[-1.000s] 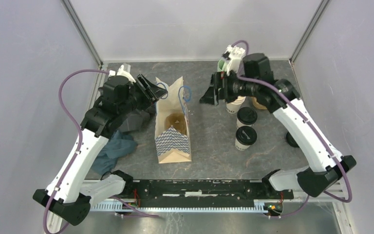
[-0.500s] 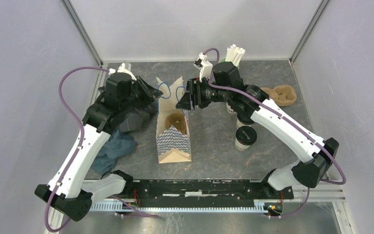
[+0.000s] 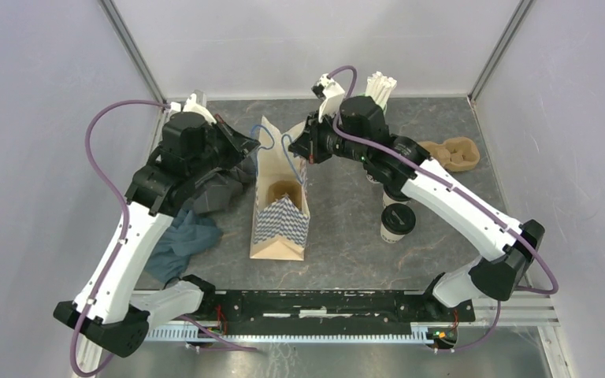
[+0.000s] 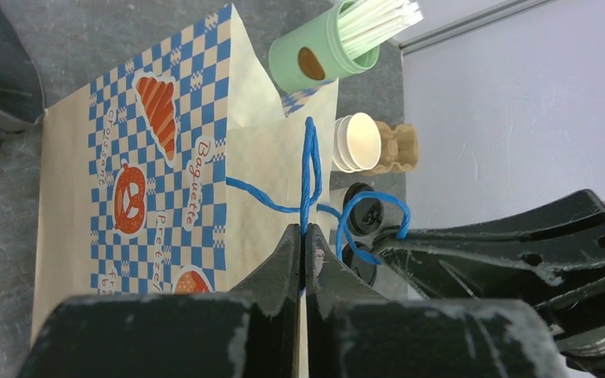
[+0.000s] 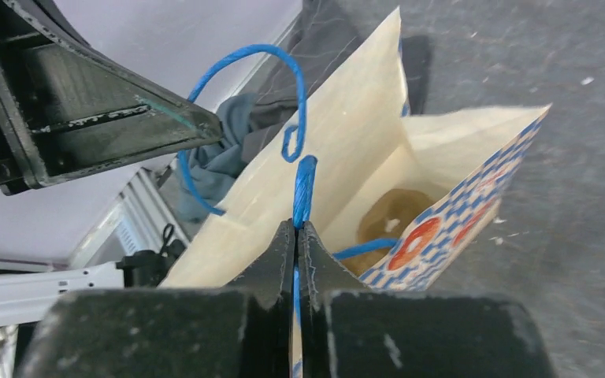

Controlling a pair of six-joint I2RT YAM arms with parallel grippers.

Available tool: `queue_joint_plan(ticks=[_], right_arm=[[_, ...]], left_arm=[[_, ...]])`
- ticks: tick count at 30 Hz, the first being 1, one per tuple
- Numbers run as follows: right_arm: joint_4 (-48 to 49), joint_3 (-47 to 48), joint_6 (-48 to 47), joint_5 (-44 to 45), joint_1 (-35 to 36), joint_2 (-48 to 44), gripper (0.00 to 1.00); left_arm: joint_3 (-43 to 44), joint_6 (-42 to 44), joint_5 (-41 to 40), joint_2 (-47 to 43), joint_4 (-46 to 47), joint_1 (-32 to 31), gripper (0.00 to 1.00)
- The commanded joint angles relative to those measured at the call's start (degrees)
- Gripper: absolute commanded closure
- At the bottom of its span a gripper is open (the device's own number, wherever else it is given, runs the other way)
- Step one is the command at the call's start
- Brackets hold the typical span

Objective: Pack the takeout coffee

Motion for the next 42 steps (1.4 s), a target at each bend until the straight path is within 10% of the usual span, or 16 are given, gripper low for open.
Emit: queue_joint_plan(ticks=[1,7,15,21,30,42], right_arm=[[-3.80,12.23,-5.68,4.06,0.14,-0.40,1.00],[-10.75,24.76,-4.01,-1.30,-2.76,1.08,1.00],[-1.51,2.36,1.05,-5.97,-11.81,-5.65,1.00],[-3.45,-5.03,-6.92,-7.27,-16.15,-3.96,1.00],[7.18,-2.09,-8.69,-27.54,-16.43,-4.31,1.00],[18.07,-7.41,-26.89,-21.81,-16.61,-7.36,1.00]], left_arm=[[6.53,3.86,-0.27,-0.76,2.04,-0.14,0.98],[14.00,2.68,-1.00,-1.25,-0.23,-0.14,0.98],[2.17,-5.52,-6.81,-4.81,2.11,-0.14,0.98],[-11.48,-2.98,-2.85,-5.24,11.61,0.03,0.98],[-4.26,7.33,-0.80,-4.10,6.45,0.03,0.92],[-11.07,18.52,0.48,-4.05,29.45,0.02,0.98]])
